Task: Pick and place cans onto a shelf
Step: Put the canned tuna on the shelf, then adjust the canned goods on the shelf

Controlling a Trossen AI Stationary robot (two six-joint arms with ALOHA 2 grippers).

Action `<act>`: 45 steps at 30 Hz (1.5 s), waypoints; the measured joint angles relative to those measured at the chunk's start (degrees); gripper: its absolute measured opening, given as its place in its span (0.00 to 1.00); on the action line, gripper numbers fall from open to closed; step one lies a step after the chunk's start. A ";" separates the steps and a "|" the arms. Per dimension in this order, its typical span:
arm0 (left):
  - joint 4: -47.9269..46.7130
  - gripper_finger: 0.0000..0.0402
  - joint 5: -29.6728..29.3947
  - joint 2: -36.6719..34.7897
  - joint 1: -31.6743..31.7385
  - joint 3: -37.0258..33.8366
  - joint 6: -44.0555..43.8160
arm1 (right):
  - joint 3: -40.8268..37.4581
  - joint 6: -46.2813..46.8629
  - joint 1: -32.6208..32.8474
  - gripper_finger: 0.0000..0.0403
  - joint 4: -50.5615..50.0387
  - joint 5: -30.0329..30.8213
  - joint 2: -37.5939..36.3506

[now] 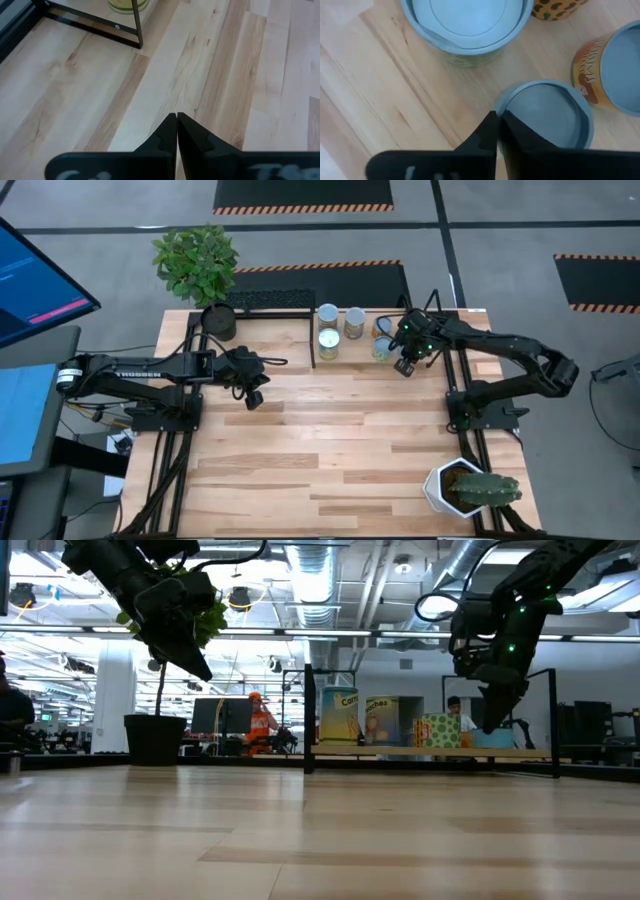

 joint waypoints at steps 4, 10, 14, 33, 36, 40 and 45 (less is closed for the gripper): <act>0.05 0.00 0.00 0.00 0.02 0.00 0.00 | 0.00 0.14 0.30 0.12 0.06 -0.06 0.00; 0.12 0.00 0.00 0.00 0.02 0.00 0.00 | 0.00 1.47 0.19 0.17 0.08 0.08 0.00; 0.12 0.00 0.00 0.00 0.01 0.00 0.00 | 0.00 1.54 0.13 0.18 0.10 0.15 0.00; 0.12 0.00 1.61 0.00 0.00 0.00 0.00 | 2.45 1.48 0.13 0.21 0.15 1.13 0.00; 0.10 0.00 1.62 0.00 0.01 0.00 0.00 | 4.83 1.50 0.13 0.21 -2.55 1.36 0.00; 0.09 0.00 1.66 -0.02 0.02 0.00 -0.27 | 9.53 3.85 0.75 0.21 -10.70 1.21 0.00; 0.09 0.00 1.61 0.00 0.01 0.00 -0.49 | 17.13 10.79 3.30 0.21 -18.97 -1.81 -0.01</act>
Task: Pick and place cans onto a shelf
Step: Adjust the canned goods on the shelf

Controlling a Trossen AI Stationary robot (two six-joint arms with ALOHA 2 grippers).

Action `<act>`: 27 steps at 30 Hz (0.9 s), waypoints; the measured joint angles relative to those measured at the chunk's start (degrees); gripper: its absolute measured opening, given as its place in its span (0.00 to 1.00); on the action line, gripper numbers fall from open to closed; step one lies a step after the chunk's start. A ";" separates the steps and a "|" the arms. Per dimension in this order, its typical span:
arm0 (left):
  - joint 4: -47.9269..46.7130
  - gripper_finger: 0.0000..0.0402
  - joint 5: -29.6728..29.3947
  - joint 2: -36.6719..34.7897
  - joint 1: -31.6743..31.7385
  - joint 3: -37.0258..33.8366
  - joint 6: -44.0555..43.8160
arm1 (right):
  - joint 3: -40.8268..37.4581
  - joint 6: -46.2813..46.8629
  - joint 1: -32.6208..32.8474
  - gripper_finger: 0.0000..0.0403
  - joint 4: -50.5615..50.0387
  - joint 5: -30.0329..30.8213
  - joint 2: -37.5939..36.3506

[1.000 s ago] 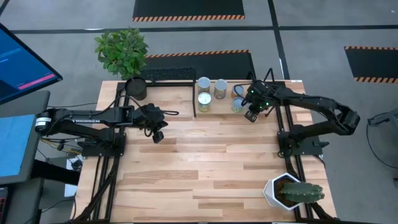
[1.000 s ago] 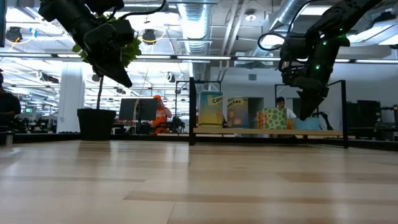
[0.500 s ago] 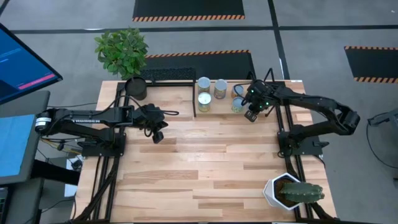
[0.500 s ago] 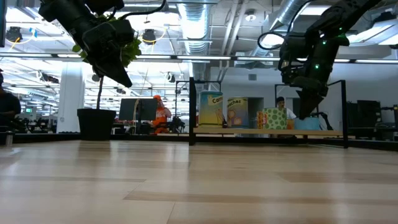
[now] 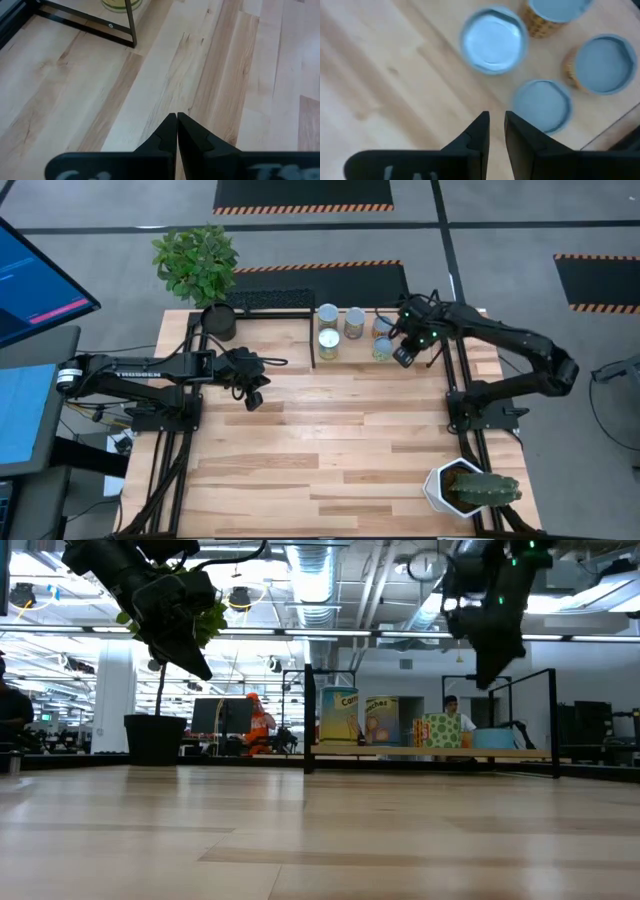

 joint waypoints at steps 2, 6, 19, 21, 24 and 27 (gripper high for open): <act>0.00 0.00 -0.09 0.00 -0.01 0.00 -0.01 | 2.66 2.76 1.68 0.21 -2.14 -1.83 -0.01; 0.02 0.00 -0.48 -0.02 -0.02 0.00 -0.03 | 5.68 6.83 6.28 0.21 -2.87 -6.17 -0.03; 7.10 0.00 1.70 0.00 -0.02 0.00 0.98 | 6.30 10.33 22.62 0.21 7.22 -7.43 0.08; 10.80 0.00 3.38 -0.01 -0.02 0.00 2.27 | 6.28 11.82 24.38 0.21 10.25 -7.38 0.41; 15.87 0.00 5.61 -0.02 -0.02 0.00 4.87 | 6.28 12.21 26.36 0.21 13.73 -7.30 0.44; 18.36 0.00 5.92 0.00 -0.02 0.00 7.61 | 6.25 12.26 27.85 0.21 16.84 -7.28 1.50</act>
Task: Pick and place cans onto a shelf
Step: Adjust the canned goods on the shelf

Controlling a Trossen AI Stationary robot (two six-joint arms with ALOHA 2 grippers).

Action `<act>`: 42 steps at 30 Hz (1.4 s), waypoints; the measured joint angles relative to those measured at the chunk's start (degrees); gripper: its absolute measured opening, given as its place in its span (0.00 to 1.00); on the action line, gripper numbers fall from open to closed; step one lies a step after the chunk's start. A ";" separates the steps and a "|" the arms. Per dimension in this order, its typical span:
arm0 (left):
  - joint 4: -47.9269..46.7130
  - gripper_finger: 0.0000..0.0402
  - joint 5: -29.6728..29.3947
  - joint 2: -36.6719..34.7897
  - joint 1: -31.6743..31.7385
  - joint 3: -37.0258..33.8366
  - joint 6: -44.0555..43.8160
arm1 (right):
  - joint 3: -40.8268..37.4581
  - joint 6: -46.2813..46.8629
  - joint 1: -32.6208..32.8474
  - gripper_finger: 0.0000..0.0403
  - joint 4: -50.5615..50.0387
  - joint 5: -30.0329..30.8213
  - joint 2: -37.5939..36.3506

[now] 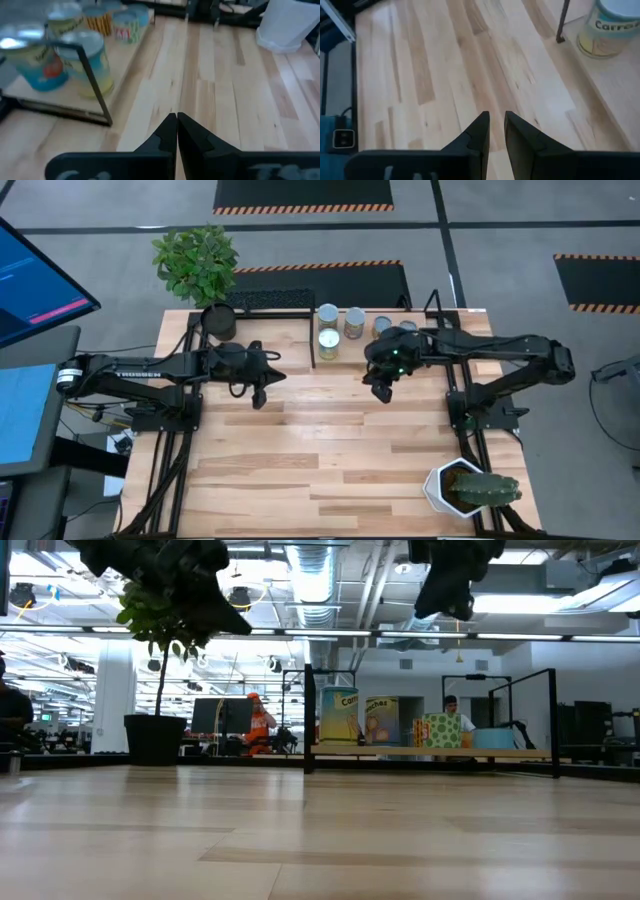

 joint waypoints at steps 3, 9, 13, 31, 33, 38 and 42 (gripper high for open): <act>1.90 0.00 0.30 0.00 0.00 0.00 1.69 | 0.13 0.06 0.38 0.21 2.83 0.07 0.70; 7.75 0.00 2.44 4.34 0.00 -0.04 5.15 | 0.03 -1.53 0.36 0.21 4.55 0.09 4.65; 14.63 0.00 4.66 10.31 -0.71 -0.02 4.85 | 0.01 -2.47 0.82 0.21 5.19 0.02 8.31; 28.69 0.00 2.64 4.70 -4.38 -16.64 -3.57 | -14.95 2.62 4.85 0.15 16.44 3.04 -3.85; 34.28 0.00 2.34 3.05 -4.26 -19.71 -6.75 | -17.84 5.01 4.63 0.14 19.50 3.10 -6.25; 36.21 0.00 1.30 1.88 -4.37 -20.69 -8.73 | -19.17 6.92 4.03 0.14 22.16 4.62 -8.27; 35.26 0.00 -0.41 2.91 -4.33 -20.65 -7.47 | -19.18 5.17 3.49 0.14 22.00 6.02 -8.15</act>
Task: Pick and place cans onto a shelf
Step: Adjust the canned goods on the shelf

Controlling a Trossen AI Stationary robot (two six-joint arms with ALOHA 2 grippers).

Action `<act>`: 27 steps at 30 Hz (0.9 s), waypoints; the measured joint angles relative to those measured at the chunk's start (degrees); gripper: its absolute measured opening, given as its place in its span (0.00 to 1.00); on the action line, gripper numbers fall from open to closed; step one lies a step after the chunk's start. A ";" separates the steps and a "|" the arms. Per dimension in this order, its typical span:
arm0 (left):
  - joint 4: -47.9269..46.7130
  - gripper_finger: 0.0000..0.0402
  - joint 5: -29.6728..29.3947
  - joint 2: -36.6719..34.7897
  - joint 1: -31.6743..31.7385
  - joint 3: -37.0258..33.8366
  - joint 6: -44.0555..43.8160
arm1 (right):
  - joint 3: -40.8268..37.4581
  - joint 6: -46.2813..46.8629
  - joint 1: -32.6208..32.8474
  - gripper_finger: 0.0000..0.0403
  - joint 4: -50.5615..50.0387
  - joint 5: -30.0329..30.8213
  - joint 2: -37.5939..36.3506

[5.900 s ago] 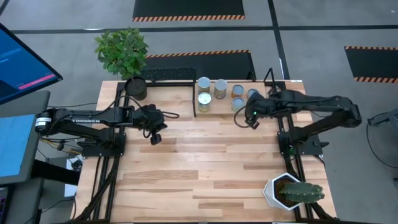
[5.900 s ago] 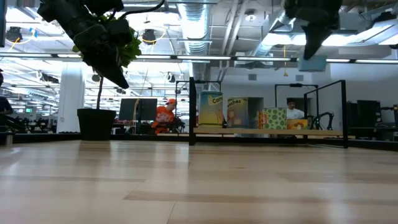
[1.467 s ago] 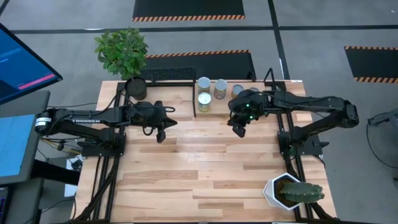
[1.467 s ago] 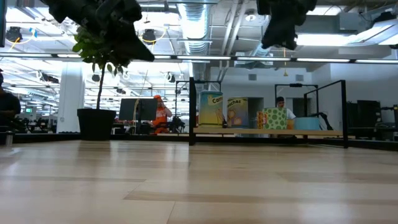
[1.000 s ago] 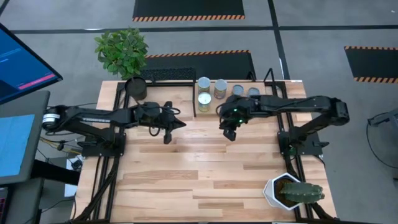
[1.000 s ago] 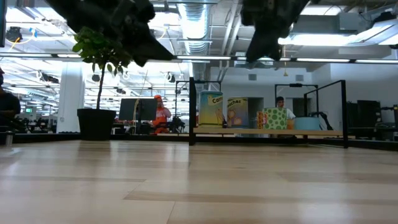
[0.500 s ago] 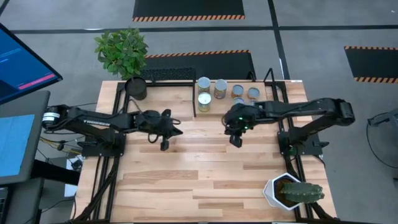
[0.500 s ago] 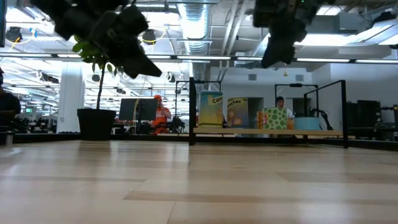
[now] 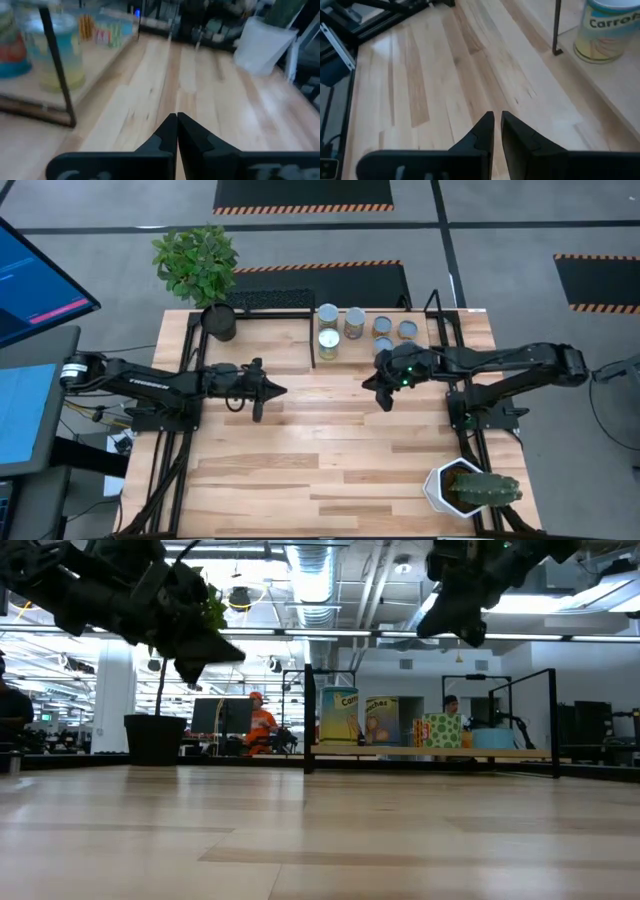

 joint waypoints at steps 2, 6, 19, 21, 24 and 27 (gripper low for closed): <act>-0.05 0.00 -0.02 0.92 0.00 -0.09 0.41 | -0.02 0.00 -0.39 0.14 0.83 0.07 0.48; -0.87 0.00 0.56 0.91 -0.29 -0.39 0.41 | 0.00 -0.68 -0.78 0.14 1.23 0.09 0.35; 16.80 0.00 -4.26 -0.02 -5.14 -13.01 -11.40 | -2.41 1.17 -1.86 0.14 1.68 0.03 0.42; 17.19 0.00 -4.55 -0.06 -5.17 -12.67 -11.98 | -2.60 1.84 -2.25 0.14 1.73 0.05 0.34; 16.84 0.00 -4.60 -0.06 -5.18 -12.66 -12.11 | -2.60 1.82 -2.32 0.14 1.85 0.06 0.33; 16.59 0.00 -4.81 -0.06 -5.16 -12.66 -12.11 | -2.63 0.79 -2.32 0.14 1.36 0.10 0.33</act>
